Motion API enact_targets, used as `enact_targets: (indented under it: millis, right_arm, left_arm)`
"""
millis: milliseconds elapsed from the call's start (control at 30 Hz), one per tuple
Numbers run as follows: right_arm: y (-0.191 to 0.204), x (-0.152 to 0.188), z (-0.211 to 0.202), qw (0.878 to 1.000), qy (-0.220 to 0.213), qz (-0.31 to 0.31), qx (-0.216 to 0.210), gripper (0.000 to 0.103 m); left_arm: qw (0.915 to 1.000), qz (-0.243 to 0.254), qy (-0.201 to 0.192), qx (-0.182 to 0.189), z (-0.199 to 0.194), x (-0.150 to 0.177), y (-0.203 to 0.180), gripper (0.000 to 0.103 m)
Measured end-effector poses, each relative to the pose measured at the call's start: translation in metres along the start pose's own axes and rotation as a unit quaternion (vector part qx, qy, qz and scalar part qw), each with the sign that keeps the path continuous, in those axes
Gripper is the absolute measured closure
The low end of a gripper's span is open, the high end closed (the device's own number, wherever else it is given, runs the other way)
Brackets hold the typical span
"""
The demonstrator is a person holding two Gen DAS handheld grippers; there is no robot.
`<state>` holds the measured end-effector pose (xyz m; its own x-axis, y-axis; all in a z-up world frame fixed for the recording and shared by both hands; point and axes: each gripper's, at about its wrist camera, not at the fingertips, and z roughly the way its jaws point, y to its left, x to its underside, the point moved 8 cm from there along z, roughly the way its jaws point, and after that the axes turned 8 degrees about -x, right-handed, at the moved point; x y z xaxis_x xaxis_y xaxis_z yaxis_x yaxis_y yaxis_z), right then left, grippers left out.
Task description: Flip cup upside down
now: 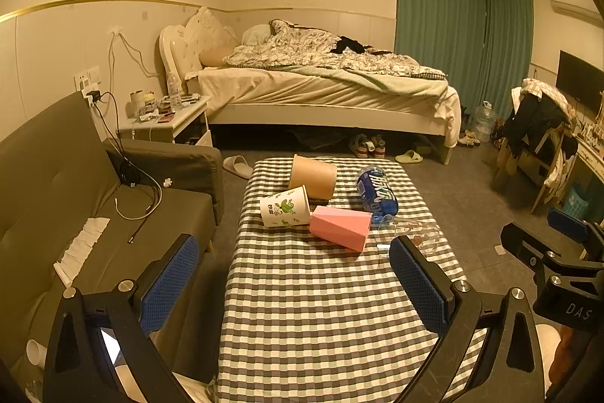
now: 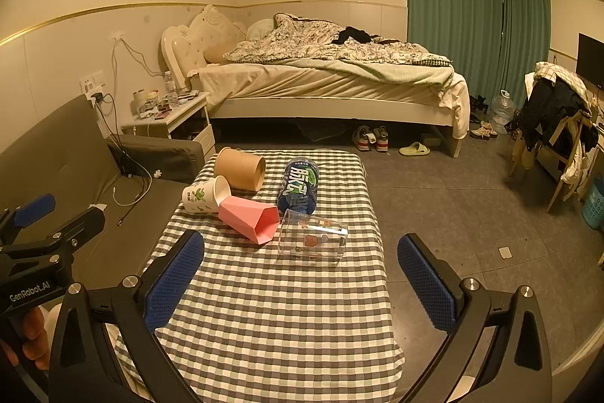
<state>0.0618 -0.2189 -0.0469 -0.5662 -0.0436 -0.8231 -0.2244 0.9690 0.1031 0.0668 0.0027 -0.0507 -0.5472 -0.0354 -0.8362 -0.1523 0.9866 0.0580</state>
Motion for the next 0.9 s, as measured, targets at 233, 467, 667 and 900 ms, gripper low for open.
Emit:
enact_targets:
  millis: [233, 467, 667, 900]
  right_arm:
    - [-0.0003, 0.0025, 0.0004, 1.0, 0.001, 0.003, -0.003, 0.0]
    - [0.0006, 0.0037, 0.0008, 1.0, 0.002, 0.005, -0.006, 0.0]
    - [0.0009, 0.0034, 0.001, 1.0, 0.003, 0.005, -0.005, 0.0]
    - [0.0008, 0.0033, 0.001, 1.0, 0.003, 0.005, -0.006, 0.0]
  left_arm:
    - [1.0, 0.0, 0.001, 0.0, 0.0002, 0.0001, 0.0006, 0.0]
    - [1.0, -0.001, 0.002, 0.001, 0.0013, 0.0014, 0.001, 0.0]
    - [1.0, -0.001, 0.002, 0.001, 0.0014, 0.0007, 0.0012, 0.0]
    - [1.0, 0.0, 0.002, 0.001, 0.0014, 0.0009, 0.0015, 0.0]
